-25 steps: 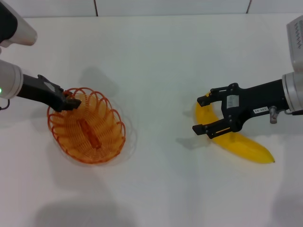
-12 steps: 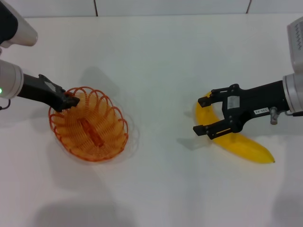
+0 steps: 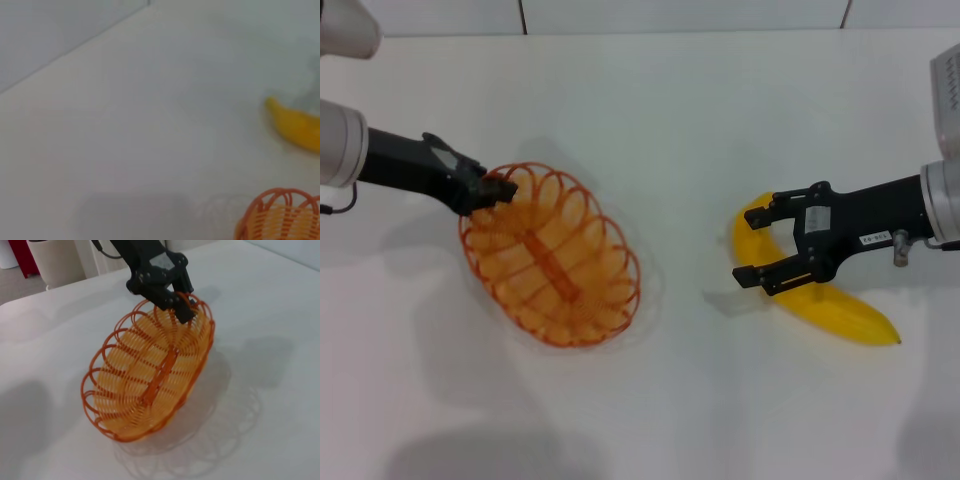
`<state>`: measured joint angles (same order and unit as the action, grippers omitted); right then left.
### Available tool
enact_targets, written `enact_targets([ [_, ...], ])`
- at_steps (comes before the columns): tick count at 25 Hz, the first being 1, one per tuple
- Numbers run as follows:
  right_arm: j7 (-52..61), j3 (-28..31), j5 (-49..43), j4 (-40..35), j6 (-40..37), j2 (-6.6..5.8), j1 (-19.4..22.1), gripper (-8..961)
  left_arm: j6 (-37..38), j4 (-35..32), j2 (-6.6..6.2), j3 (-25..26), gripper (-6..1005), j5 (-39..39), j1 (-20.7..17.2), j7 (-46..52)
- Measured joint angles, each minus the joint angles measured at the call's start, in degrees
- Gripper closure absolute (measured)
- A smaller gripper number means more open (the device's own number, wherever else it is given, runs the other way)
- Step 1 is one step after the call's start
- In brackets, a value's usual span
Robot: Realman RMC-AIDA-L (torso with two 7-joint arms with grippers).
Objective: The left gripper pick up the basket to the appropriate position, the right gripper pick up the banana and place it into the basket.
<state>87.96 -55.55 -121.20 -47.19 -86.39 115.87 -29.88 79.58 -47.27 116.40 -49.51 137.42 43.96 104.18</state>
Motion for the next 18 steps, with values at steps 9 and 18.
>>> enact_targets([
  [9, 0.0, -0.4, 0.0, 0.1, 0.0, -0.03, -0.5, 73, -1.4, 0.9, 0.10, 0.4, 911, -7.2, -1.1, 0.8],
  [18, 0.0, -1.2, 0.0, 0.1, 0.0, 0.09, -0.8, 73, -11.7, 8.6, 0.08, 0.9, 907, -16.2, -3.4, 0.4],
])
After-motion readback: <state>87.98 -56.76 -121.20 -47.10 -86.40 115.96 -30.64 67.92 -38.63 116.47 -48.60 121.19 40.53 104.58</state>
